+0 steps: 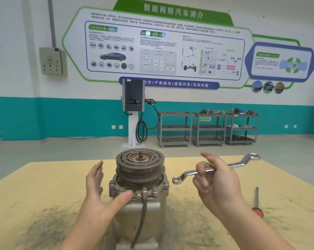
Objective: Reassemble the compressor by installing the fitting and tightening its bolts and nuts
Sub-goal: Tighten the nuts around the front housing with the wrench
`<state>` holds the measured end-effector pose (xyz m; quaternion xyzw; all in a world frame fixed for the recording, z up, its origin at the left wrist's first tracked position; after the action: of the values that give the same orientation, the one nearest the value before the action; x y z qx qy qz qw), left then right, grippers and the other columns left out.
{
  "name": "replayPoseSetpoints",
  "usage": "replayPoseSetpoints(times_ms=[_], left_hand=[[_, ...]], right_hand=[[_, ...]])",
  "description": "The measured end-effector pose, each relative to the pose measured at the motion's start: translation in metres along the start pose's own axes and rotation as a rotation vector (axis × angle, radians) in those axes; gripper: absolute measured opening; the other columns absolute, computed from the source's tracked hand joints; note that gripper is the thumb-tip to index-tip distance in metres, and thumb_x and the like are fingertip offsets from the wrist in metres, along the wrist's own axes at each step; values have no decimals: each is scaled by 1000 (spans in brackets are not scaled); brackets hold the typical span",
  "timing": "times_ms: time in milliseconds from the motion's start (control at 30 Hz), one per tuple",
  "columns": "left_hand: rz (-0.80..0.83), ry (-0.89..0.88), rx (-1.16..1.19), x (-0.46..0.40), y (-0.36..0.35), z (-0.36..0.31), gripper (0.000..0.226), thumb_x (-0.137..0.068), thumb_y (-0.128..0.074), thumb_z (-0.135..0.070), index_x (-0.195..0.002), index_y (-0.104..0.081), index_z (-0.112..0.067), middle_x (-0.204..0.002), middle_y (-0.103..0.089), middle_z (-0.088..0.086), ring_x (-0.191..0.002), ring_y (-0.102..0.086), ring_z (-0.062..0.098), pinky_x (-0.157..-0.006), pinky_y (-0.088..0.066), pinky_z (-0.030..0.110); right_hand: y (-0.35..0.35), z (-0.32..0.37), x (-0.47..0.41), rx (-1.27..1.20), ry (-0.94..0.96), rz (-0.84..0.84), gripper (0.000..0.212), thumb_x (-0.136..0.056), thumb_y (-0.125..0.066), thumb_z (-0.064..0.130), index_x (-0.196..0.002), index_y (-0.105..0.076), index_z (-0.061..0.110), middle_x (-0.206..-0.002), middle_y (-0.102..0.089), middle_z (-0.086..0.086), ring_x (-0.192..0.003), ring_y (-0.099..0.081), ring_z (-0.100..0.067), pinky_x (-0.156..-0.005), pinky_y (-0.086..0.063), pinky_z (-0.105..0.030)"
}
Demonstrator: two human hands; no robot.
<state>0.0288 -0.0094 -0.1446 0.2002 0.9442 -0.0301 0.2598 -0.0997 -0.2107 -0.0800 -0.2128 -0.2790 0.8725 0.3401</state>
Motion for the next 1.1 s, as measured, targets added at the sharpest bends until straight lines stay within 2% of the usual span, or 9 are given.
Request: replayPoseSetpoints(times_ms=[100, 167, 233, 333, 433, 533, 733, 967, 1100], left_hand=[[-98, -10, 40, -5, 8, 4, 58, -71, -68, -35, -122, -43, -47, -139, -48, -14, -133, -43, 5, -111, -34, 32], [-153, -1, 78, -2, 4, 2, 43, -76, -57, -42, -119, -52, -39, -128, -57, -17, -120, -50, -10, -96, -41, 14], [-158, 17, 63, 1, -2, -2, 47, -77, -57, -55, -121, -51, -39, -124, -55, -25, -104, -48, -27, -91, -38, 8], [-91, 60, -14, 6, -10, -9, 89, -51, -76, -65, -130, -40, -45, -125, -48, -32, -107, -44, -26, -95, -34, 21], [-98, 97, -139, 6, -15, -10, 111, -39, -82, -58, -139, -36, -43, -131, -48, -20, -120, -49, 0, -100, -36, 27], [-120, 73, -212, 6, -17, -12, 111, -47, -91, -45, -142, -33, -42, -136, -49, -12, -126, -48, 12, -110, -37, 39], [-121, 36, -216, 5, -22, -14, 107, -53, -90, -38, -144, -33, -37, -136, -47, -9, -129, -45, 15, -113, -36, 43], [-95, 32, -184, 4, -21, -13, 107, -56, -91, -38, -142, -29, -42, -138, -44, -9, -131, -42, 15, -113, -35, 45], [-96, 20, -148, 5, -22, -15, 104, -56, -92, -37, -138, -29, -47, -137, -43, -12, -131, -41, 14, -113, -34, 46]], right_hand=[[0, -13, -1, -19, -59, 14, 17, -99, -38, 9, -106, -53, 5, -49, -47, -6, -29, -27, -13, -30, -23, -17], [-2, -24, 0, -63, -104, 21, 14, -98, -43, 10, -104, -54, 6, -52, -49, -7, -31, -31, -14, -29, -25, -19], [-8, -34, 2, -106, -136, 25, 11, -96, -47, 10, -102, -55, 6, -54, -52, -9, -33, -35, -15, -30, -28, -21], [-15, -43, 5, -119, -155, 39, 9, -96, -48, 9, -101, -54, 5, -54, -53, -9, -33, -37, -16, -30, -29, -22], [-19, -41, 0, -74, -157, 55, 11, -97, -45, 9, -103, -53, 5, -51, -49, -7, -32, -33, -15, -30, -26, -20], [-27, -34, -12, -6, -206, 102, 15, -98, -40, 8, -106, -51, 3, -49, -45, -5, -30, -28, -13, -29, -23, -19], [-35, -28, -26, 96, -302, 150, 18, -98, -36, 8, -109, -51, 4, -47, -41, -3, -28, -25, -11, -29, -19, -16], [-17, -47, -9, -110, -165, 81, 19, -92, -32, 2, -90, -51, 6, -47, -38, -1, -28, -21, -10, -30, -19, -15], [-15, -46, -4, -106, -98, 68, 20, -91, -31, 1, -90, -51, 5, -47, -40, -3, -28, -23, -11, -31, -21, -15]])
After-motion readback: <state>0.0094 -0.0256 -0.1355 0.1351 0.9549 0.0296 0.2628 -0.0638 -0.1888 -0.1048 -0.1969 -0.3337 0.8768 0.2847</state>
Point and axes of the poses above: each hand's wrist, its own x-axis away from the middle knuckle, its own y-axis out of the back of the hand, z = x × y, the point moved 1 cm from there along -x, towards the middle knuckle
